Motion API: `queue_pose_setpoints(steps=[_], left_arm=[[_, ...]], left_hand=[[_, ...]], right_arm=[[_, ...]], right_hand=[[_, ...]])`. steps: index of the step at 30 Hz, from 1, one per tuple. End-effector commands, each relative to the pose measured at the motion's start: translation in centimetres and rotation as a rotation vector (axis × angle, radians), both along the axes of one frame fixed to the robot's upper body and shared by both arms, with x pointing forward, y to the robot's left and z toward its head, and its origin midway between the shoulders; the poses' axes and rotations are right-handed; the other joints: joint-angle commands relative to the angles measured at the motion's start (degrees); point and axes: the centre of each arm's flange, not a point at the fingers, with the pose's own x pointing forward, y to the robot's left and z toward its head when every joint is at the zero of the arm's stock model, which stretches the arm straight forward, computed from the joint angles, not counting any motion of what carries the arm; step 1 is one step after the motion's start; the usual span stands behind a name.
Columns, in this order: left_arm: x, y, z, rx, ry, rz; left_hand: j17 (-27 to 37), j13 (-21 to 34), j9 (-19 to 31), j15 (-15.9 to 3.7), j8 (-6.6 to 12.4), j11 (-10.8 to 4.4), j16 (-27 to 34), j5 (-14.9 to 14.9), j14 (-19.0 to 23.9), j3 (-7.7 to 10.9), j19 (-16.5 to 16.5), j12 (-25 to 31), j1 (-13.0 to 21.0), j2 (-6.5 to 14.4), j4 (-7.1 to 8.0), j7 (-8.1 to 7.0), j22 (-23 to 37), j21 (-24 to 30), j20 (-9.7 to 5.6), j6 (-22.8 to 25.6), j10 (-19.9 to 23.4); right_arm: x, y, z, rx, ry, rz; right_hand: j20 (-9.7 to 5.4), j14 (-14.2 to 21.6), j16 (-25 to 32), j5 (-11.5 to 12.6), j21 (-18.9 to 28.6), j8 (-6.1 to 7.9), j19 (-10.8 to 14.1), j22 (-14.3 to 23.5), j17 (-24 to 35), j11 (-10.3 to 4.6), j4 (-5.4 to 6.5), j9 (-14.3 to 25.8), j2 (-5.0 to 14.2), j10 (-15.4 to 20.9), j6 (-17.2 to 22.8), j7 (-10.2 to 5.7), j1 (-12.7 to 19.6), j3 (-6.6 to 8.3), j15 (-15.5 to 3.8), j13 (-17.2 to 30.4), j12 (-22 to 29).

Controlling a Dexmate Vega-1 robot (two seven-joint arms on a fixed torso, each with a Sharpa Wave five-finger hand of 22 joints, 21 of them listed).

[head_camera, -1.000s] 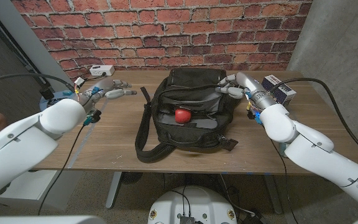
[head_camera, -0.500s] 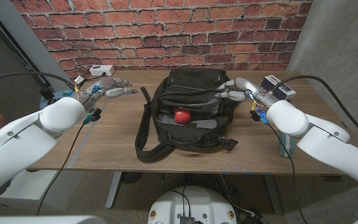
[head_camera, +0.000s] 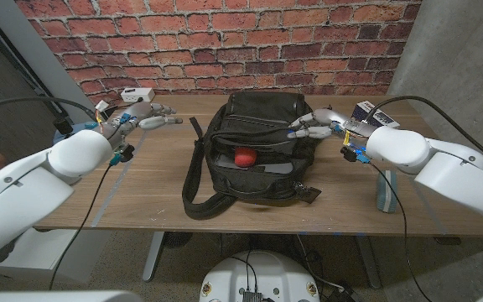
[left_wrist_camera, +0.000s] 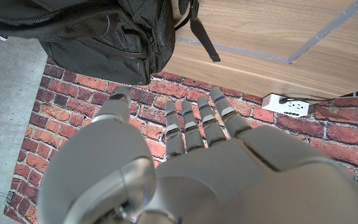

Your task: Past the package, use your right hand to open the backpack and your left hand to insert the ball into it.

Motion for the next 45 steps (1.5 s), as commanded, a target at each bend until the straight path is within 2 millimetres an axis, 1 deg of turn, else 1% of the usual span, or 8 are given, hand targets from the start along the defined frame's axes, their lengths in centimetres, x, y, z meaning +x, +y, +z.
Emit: queue_pose_setpoints(steps=[1,8,19,24,25,32,37,45], left_arm=[[0.5,0.5,0.2,-0.019,-0.002,-0.022],[0.8,0.5,0.5,-0.026,-0.003,-0.031],[0.8,0.9,0.6,-0.036,-0.008,-0.027],[0.7,0.8,0.6,-0.035,-0.010,-0.026],[0.7,0.8,0.5,-0.034,-0.009,-0.026],[0.7,0.8,0.6,-0.031,-0.009,-0.029],[0.7,0.8,0.8,-0.026,-0.012,-0.034],[1.2,0.9,0.6,-0.041,-0.022,-0.047]], left_hand=[[0.1,-0.1,0.3,-0.22,-0.01,0.03,-0.2,0.4,-0.2,0.55,-0.3,-0.3,-0.4,0.4,-0.10,-0.17,0.0,-0.1,-0.16,-0.2,-0.2],[0.1,-0.1,0.3,-0.03,-0.20,0.20,-0.4,0.4,-0.8,0.65,-0.9,-0.6,-0.5,0.4,-0.15,-0.17,0.0,-0.4,-0.12,-0.7,-0.9],[0.1,-0.2,0.3,0.15,-0.37,0.28,-0.5,0.4,-1.3,0.70,-1.3,-0.7,-0.7,0.4,-0.17,-0.37,0.0,-0.6,-0.20,-1.2,-1.3],[0.1,-0.2,0.3,0.14,-0.34,0.25,-0.5,0.4,-1.3,0.74,-1.4,-0.7,-0.7,0.4,-0.19,-0.35,-0.1,-0.6,-0.16,-1.1,-1.4],[0.1,-0.2,0.3,0.15,-0.34,0.24,-0.5,0.4,-1.3,0.76,-1.4,-0.7,-0.7,0.4,-0.20,-0.38,-0.1,-0.6,-0.16,-1.1,-1.4],[0.1,-0.2,0.3,0.12,-0.28,0.14,-0.4,0.5,-1.3,0.87,-1.4,-0.6,-0.7,0.4,-0.30,-0.43,-0.1,-0.6,-0.20,-1.1,-1.4],[0.1,-0.2,0.3,0.18,-0.24,0.18,-0.4,0.5,-1.4,0.97,-1.4,-0.6,-0.7,0.5,-0.34,-0.45,-0.1,-0.6,-0.16,-1.0,-1.4],[0.1,-0.2,0.3,0.10,-0.21,0.16,-0.4,0.5,-1.4,1.12,-1.4,-0.6,-0.6,0.6,-0.41,-0.45,-0.1,-0.6,-0.21,-0.9,-1.4]], right_arm=[[-0.8,0.1,0.1,-0.033,0.201,0.083],[-1.0,-0.2,0.3,-0.043,0.257,0.114],[-0.6,-1.3,0.2,-0.034,0.338,0.170],[-0.4,-1.6,-0.2,-0.020,0.387,0.208],[-0.4,-1.7,-0.3,-0.015,0.389,0.210],[-0.5,-2.1,-0.4,0.028,0.387,0.243],[-0.5,-2.3,-0.3,0.054,0.390,0.270],[-0.4,-2.4,-0.2,0.095,0.329,0.271]], right_hand=[[0.31,-1.4,0.1,-0.2,-0.1,-0.76,-1.1,0.0,-0.3,0.48,-0.28,0.1,-0.08,-1.8,-1.6,0.29,-0.2,0.22,-3.28,0.0,-0.8],[0.61,-3.1,0.2,-0.2,0.0,-1.65,-2.3,0.0,-0.8,1.34,-0.27,0.3,0.02,-4.0,-3.4,0.98,-0.7,0.38,-2.00,-0.2,-1.9],[1.16,-5.8,0.2,0.0,0.1,-2.75,-3.9,0.0,-1.6,1.98,-0.36,0.4,0.32,-7.1,-5.8,1.49,-1.0,0.77,-1.37,-0.3,-3.1],[1.81,-8.0,0.2,0.0,0.0,-3.46,-5.3,0.0,-2.1,2.90,-0.25,0.6,0.62,-9.9,-8.0,1.87,-1.5,1.02,-0.30,-0.4,-4.1],[1.79,-8.3,0.3,0.1,0.1,-3.66,-5.4,0.0,-2.3,2.97,-0.21,0.7,0.67,-10.3,-8.7,2.27,-1.6,1.07,-0.19,-0.5,-4.1],[1.86,-9.0,0.4,0.1,0.1,-3.67,-5.9,0.0,-2.5,3.29,-0.22,0.7,0.78,-11.7,-9.0,2.33,-1.8,1.23,-0.03,-0.5,-4.4],[2.15,-9.9,0.3,0.2,0.1,-3.82,-6.4,0.0,-2.8,3.81,-0.23,0.9,0.85,-13.0,-9.8,2.68,-1.9,1.37,0.55,-0.6,-4.6],[2.29,-10.0,0.6,0.3,0.3,-3.74,-6.4,0.0,-3.0,3.75,-0.24,0.9,0.91,-13.0,-9.8,2.74,-2.0,1.47,0.49,-0.7,-4.3]])
